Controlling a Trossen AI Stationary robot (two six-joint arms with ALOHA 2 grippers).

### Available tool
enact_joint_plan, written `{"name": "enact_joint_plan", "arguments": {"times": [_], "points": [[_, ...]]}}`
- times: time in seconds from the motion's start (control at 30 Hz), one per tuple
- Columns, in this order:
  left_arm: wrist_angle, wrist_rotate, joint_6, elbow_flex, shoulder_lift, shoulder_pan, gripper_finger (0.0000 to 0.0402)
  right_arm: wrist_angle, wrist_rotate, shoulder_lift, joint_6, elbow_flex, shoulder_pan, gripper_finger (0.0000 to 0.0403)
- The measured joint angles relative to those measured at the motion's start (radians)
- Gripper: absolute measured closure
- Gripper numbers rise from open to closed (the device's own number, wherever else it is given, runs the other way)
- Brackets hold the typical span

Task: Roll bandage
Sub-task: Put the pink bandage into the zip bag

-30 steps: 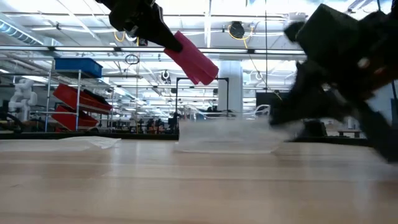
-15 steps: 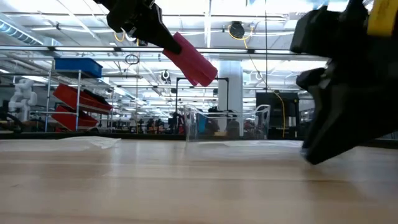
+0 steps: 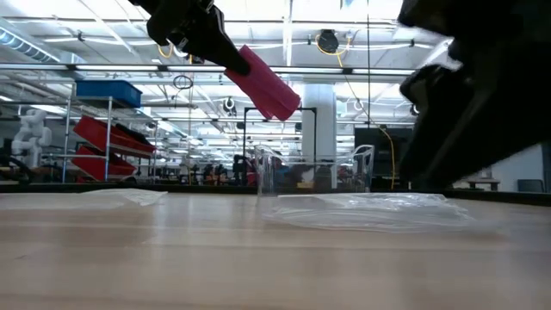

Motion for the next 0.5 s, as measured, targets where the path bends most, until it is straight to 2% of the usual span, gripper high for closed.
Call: {"name": "enact_joint_plan", "arguments": {"times": [0.17,0.5], "points": [[-0.003,0.000,0.000,0.000,0.000,0.000,0.0375,-0.006,0.113,0.067,-0.049,-0.001,0.000,0.0229],[-0.005,0.000,0.000,0.000,0.000,0.000,0.0375,-0.027,0.135,0.083,-0.048,-0.001,-0.005,0.0310]]}}
